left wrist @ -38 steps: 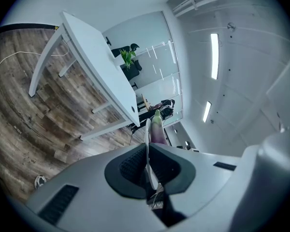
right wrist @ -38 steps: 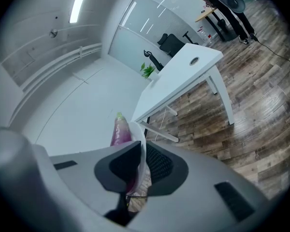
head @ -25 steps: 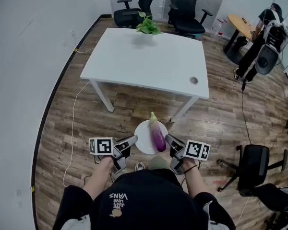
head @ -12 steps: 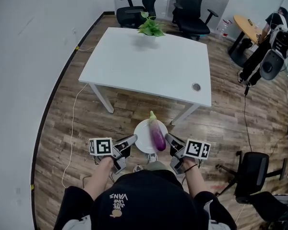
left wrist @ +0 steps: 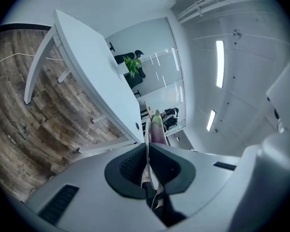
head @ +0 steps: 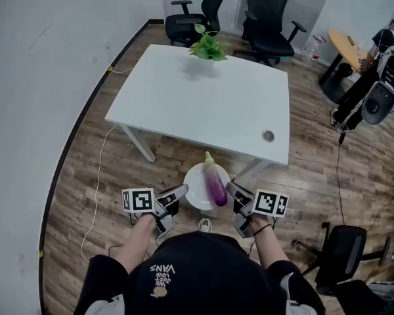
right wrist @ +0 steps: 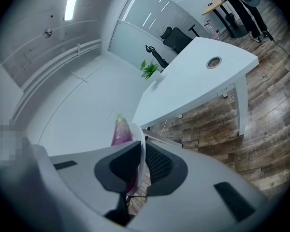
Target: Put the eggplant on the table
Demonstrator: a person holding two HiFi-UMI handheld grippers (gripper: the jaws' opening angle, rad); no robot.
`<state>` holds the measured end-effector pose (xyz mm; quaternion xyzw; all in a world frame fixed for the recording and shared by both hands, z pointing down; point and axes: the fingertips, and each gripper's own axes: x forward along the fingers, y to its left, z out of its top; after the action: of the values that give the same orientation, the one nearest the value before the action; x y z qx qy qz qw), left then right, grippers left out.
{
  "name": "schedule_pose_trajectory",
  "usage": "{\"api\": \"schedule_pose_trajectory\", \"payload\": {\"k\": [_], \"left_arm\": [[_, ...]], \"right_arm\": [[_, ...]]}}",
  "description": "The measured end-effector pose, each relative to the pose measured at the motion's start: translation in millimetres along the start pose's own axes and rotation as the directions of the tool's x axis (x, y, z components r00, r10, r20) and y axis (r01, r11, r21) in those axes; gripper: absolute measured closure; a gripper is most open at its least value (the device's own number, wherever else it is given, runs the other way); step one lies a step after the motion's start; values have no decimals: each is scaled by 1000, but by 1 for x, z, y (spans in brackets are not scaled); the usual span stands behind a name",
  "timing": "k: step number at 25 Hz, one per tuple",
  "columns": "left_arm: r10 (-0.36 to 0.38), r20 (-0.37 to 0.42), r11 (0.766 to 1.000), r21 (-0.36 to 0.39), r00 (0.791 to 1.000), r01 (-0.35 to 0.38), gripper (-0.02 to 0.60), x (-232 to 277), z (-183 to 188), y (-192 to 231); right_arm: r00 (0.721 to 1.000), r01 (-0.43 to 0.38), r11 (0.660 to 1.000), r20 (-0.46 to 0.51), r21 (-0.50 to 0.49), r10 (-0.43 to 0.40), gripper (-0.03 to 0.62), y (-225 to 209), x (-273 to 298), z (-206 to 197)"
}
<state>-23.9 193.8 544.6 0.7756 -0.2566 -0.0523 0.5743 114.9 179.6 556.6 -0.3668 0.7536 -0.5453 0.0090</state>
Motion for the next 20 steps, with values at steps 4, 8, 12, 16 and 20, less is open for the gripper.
{"api": "schedule_pose_trajectory", "payload": {"k": [4,8,12,16,20], "left_arm": [[12,10,1000,-10,1000,-12,557,13,8,6],[17,22,1000,-21,1000,-17,557,24,12,10],[22,35,999,-29,999,-21,557,30,21,15],[30,47,999,-30,998,-29,557,32,35,19],[26,47,999,-29,999,-25,557,31,54,24]], "right_arm": [[1000,-2,1000,-18,2,3,557,-10,5,13],[999,-1,1000,-37,2,1,557,-18,10,24],[999,-10,1000,-53,-9,9,557,-21,18,34],[998,-15,1000,-65,-3,15,557,-21,30,43],[998,-12,1000,-64,-2,12,557,-18,48,53]]}}
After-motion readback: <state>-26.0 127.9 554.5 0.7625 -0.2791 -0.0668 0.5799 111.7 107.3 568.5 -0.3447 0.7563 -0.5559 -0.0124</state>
